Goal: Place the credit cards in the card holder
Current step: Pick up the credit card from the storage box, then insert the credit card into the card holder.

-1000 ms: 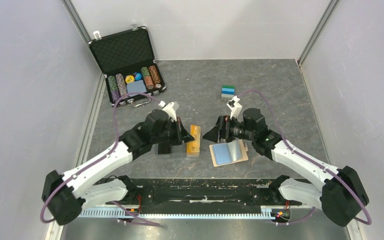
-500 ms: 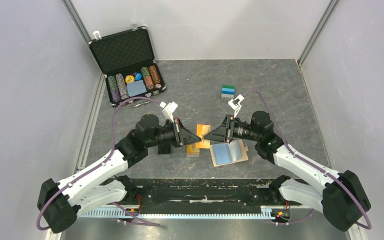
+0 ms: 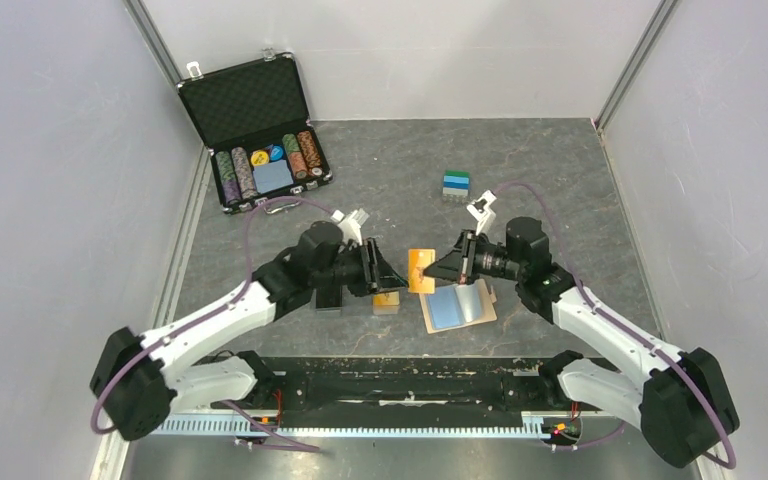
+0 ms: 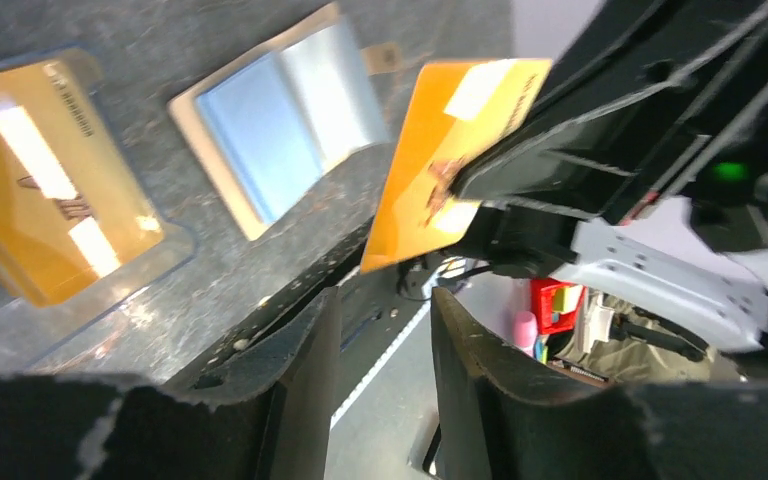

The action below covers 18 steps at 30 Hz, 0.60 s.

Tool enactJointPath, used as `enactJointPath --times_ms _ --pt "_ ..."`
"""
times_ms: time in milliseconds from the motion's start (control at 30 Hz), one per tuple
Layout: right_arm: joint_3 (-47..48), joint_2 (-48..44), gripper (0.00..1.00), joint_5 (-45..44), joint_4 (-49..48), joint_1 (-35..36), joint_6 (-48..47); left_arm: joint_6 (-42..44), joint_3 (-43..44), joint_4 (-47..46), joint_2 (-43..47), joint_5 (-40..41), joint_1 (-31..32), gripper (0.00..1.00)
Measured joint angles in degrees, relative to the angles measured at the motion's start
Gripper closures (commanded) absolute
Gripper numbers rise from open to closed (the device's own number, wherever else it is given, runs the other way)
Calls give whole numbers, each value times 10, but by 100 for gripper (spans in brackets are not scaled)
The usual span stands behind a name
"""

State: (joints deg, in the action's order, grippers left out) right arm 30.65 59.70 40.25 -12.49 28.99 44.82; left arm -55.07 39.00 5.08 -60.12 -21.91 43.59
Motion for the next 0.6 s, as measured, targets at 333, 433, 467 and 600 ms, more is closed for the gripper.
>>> enactJointPath --times_ms 333,433,467,600 --pt "34 0 100 -126 272 -86 -182 58 224 206 -272 118 83 54" --pt "34 0 100 -146 306 -94 -209 85 325 269 -364 162 107 60" --pt "34 0 100 -153 315 -95 -216 94 348 284 -390 177 116 61" --pt "34 4 100 -166 336 -95 -237 117 373 337 -445 219 125 70"
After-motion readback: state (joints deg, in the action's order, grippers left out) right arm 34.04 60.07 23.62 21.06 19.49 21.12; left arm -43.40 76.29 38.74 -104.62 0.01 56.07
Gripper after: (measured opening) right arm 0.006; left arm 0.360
